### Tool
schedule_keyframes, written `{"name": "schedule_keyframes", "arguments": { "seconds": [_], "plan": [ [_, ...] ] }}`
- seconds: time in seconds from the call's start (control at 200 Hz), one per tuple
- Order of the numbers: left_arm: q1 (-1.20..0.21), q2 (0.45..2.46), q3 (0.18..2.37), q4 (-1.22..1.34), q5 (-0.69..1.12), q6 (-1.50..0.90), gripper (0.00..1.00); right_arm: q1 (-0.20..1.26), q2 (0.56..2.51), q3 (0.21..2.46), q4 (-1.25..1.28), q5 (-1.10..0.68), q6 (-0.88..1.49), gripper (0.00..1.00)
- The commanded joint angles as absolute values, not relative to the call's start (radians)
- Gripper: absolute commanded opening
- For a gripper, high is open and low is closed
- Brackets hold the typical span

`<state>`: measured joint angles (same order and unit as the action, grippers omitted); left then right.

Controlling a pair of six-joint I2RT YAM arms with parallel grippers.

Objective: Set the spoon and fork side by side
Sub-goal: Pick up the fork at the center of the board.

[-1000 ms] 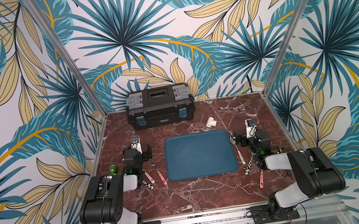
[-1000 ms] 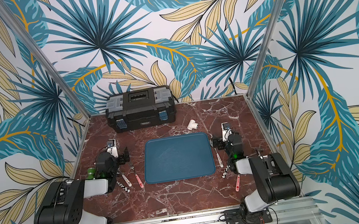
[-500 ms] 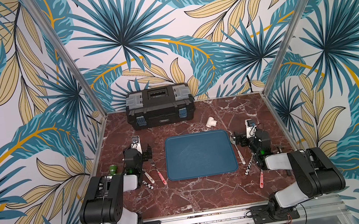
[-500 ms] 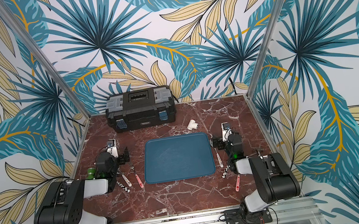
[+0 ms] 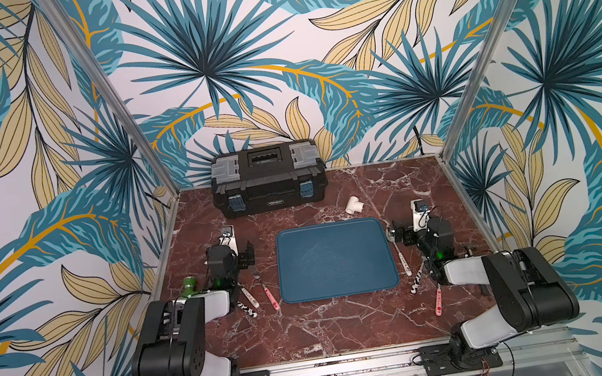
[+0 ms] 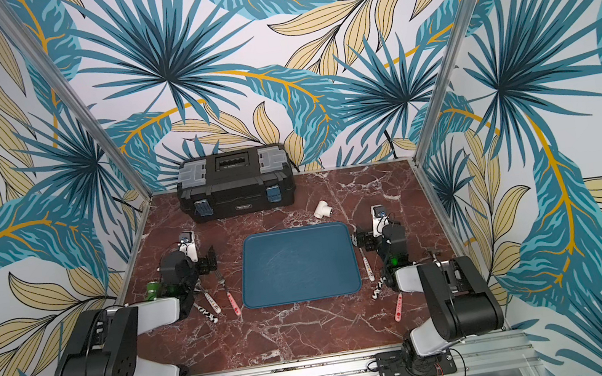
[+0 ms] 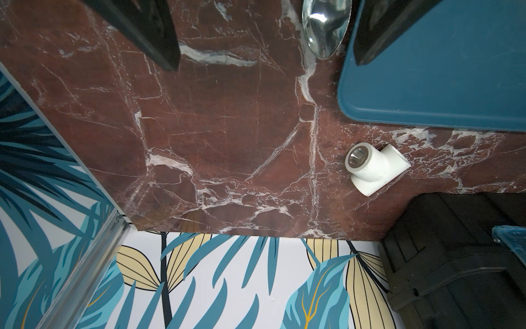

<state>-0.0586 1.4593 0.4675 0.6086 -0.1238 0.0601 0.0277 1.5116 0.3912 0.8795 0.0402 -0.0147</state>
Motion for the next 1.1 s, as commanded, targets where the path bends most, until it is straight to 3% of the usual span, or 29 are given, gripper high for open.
{"name": "schedule_keyframes", "arguments": {
  "seconds": [0.0,0.12,0.245,0.321,0.421,0.576,0.681,0.797,0.877,0.912,0.927,0.952,0.982,0.997,1.047,1.097],
  "plan": [
    [-0.067,1.328,0.605,0.377,-0.132,0.049,1.00,0.024,1.509,0.400,0.865,0.049,-0.003,0.99],
    [-0.081,1.169,0.684,0.213,-0.173,-0.052,1.00,0.023,1.510,0.406,0.858,0.069,0.005,0.99],
    [-0.080,1.044,0.841,-0.184,-0.319,-0.502,1.00,0.024,1.509,0.407,0.856,0.078,0.008,1.00],
    [-0.074,1.000,0.868,-0.331,-0.367,-0.638,1.00,0.023,1.510,0.410,0.851,0.077,0.008,1.00],
    [0.020,0.988,0.805,-0.248,-0.081,-0.692,1.00,0.023,1.509,0.409,0.850,0.094,0.009,0.99],
    [0.024,1.037,0.901,-0.452,0.007,-0.645,1.00,0.050,1.479,0.428,0.808,0.255,0.026,1.00],
    [0.020,1.097,1.004,-0.656,0.120,-0.571,1.00,0.086,1.366,0.654,0.315,0.450,0.107,0.99],
    [-0.005,1.082,1.021,-0.789,0.072,-0.507,1.00,0.087,1.308,0.913,-0.089,0.460,0.264,0.99],
    [-0.033,1.030,0.994,-0.819,0.031,-0.506,0.86,0.081,1.279,0.991,-0.339,0.670,0.722,1.00],
    [-0.036,1.010,0.982,-0.827,0.034,-0.511,0.83,0.052,1.273,1.003,-0.368,0.556,0.729,1.00],
    [-0.037,1.001,0.975,-0.829,0.035,-0.515,0.76,0.044,1.269,1.002,-0.354,0.486,0.692,1.00],
    [-0.037,0.990,0.968,-0.830,0.041,-0.517,0.54,0.039,1.262,0.999,-0.336,0.426,0.653,0.96],
    [-0.039,0.979,0.957,-0.830,0.039,-0.518,0.12,0.040,1.252,0.992,-0.333,0.385,0.634,0.86],
    [-0.039,0.974,0.953,-0.831,0.034,-0.520,0.00,0.040,1.247,0.986,-0.334,0.373,0.637,0.81],
    [-0.041,0.966,0.933,-0.828,0.042,-0.529,0.00,0.039,1.228,0.959,-0.329,0.364,0.651,0.65],
    [-0.042,0.967,0.919,-0.816,0.095,-0.535,0.00,0.040,1.215,0.939,-0.334,0.363,0.663,0.37]
  ]
}}
